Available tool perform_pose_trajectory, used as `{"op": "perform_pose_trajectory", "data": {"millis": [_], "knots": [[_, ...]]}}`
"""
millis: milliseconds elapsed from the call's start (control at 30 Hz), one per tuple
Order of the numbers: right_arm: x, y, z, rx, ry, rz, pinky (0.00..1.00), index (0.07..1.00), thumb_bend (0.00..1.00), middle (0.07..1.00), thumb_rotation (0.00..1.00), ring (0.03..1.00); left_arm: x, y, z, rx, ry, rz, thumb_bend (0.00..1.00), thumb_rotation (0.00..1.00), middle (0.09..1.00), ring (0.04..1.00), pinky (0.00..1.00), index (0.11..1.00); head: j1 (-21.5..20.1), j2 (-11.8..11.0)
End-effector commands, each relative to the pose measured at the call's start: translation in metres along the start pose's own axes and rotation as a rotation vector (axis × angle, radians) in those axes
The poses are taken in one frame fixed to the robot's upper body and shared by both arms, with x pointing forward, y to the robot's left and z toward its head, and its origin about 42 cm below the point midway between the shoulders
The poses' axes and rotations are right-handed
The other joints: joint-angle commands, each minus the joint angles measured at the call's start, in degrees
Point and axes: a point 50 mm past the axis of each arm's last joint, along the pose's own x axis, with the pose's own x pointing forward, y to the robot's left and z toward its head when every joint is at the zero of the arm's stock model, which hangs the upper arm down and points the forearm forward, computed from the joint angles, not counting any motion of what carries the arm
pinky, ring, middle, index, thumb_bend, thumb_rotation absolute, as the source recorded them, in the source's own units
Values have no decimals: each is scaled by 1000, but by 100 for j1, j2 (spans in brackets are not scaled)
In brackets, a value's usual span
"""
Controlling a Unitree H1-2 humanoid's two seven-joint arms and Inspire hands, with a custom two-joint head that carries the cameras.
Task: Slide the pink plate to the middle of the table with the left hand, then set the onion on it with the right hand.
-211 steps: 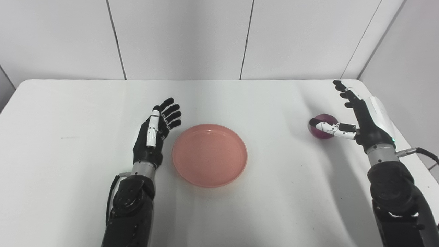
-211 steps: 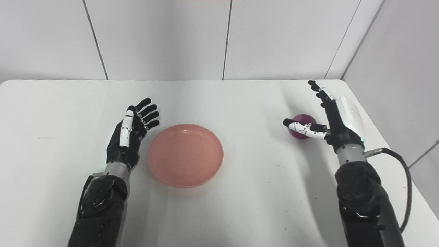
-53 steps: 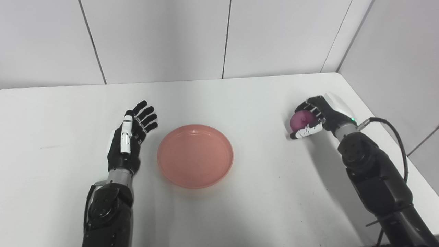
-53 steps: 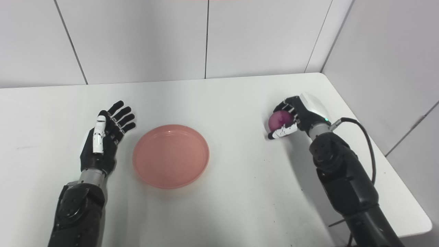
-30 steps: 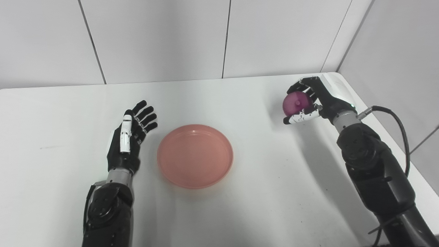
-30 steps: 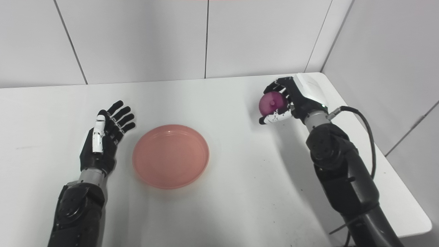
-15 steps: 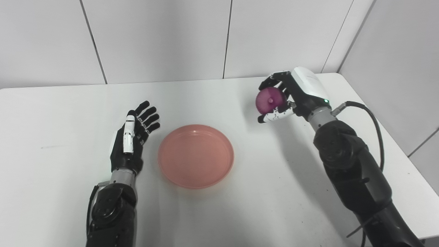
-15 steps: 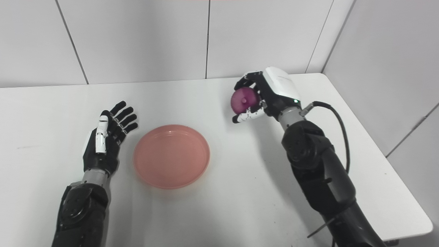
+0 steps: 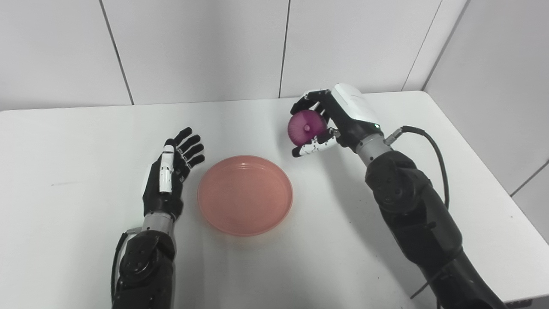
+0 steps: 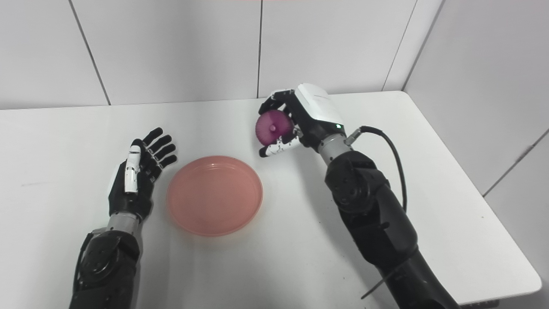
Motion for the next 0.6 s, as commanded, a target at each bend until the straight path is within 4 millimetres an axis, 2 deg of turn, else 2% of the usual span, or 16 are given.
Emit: {"op": "perform_pose_trajectory", "data": {"millis": [0, 333, 567], "knots": [[10, -15, 18, -30, -82, -59, 330, 487, 519, 495, 134, 407, -4, -3, -11, 5, 60, 9, 384, 1000, 800, 794, 751, 780, 1, 4], [20, 13, 46, -6, -138, 15, 379, 487, 520, 521, 137, 448, -5, -11, -11, -10, 52, 0, 371, 1000, 807, 800, 761, 785, 296, 31], [23, 28, 54, 7, -163, 57, 345, 487, 520, 504, 137, 422, -4, -17, -11, -6, 50, 1, 360, 1000, 796, 788, 748, 779, 502, 46]]}}
